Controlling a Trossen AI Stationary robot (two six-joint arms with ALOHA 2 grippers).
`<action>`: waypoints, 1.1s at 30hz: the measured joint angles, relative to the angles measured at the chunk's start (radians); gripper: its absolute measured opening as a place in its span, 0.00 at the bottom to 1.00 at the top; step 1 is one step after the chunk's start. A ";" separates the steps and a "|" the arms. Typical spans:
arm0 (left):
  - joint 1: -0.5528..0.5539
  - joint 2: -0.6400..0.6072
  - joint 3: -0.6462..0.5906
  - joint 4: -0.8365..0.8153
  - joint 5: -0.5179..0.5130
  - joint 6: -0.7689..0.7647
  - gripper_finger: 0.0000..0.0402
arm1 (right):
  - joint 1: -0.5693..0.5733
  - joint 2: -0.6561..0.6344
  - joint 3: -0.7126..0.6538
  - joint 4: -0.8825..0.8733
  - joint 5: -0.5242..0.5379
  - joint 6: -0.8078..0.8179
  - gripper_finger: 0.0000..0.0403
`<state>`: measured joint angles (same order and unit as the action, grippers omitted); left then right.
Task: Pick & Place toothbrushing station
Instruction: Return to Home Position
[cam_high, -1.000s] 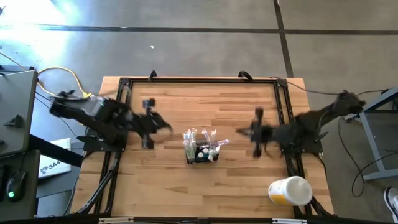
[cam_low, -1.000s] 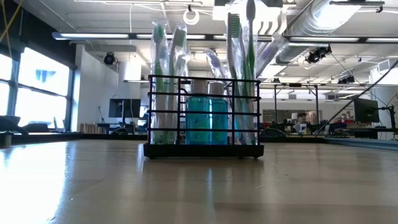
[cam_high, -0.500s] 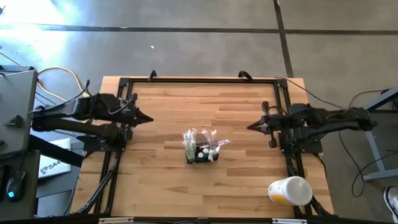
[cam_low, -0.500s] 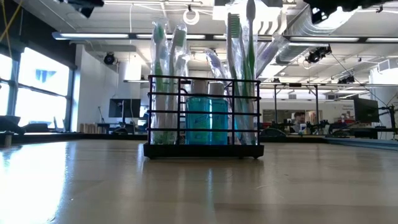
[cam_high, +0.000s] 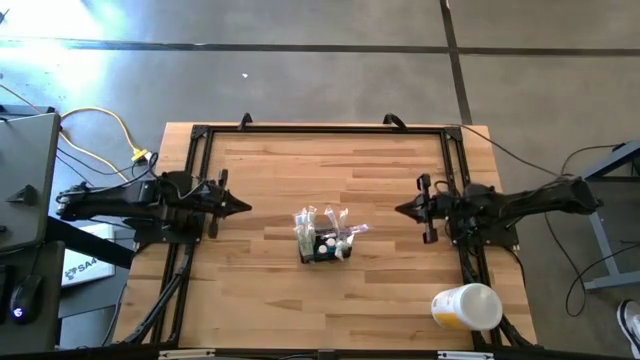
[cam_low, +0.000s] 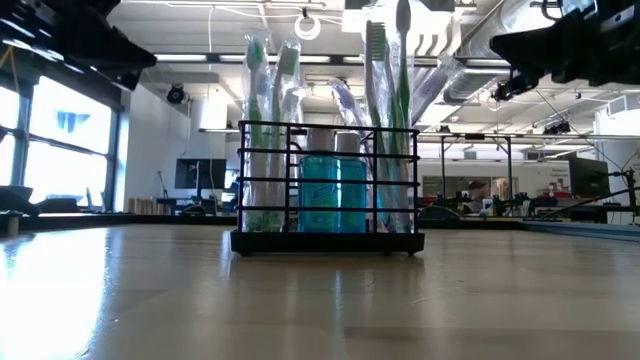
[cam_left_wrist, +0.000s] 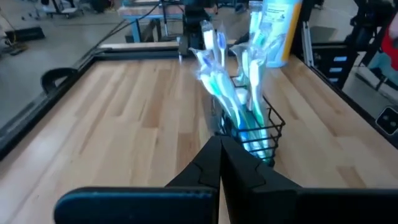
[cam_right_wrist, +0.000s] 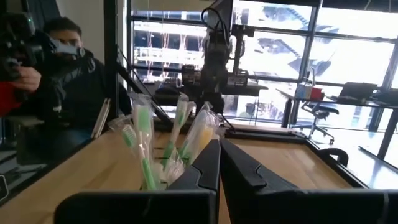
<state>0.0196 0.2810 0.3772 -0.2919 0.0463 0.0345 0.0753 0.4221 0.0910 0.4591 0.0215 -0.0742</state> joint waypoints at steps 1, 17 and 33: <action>0.000 -0.011 -0.012 0.006 0.000 -0.013 0.00 | 0.000 0.000 -0.023 0.029 0.000 0.004 0.01; 0.000 -0.183 -0.256 0.200 0.045 -0.049 0.00 | 0.000 0.006 -0.082 0.100 0.006 0.075 0.00; 0.000 -0.248 -0.356 0.316 0.026 -0.043 0.00 | 0.000 0.010 -0.084 0.188 0.140 0.094 0.00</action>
<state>0.0193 0.0334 0.0216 0.0243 0.0725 -0.0086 0.0757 0.4323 0.0074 0.6476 0.1617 0.0194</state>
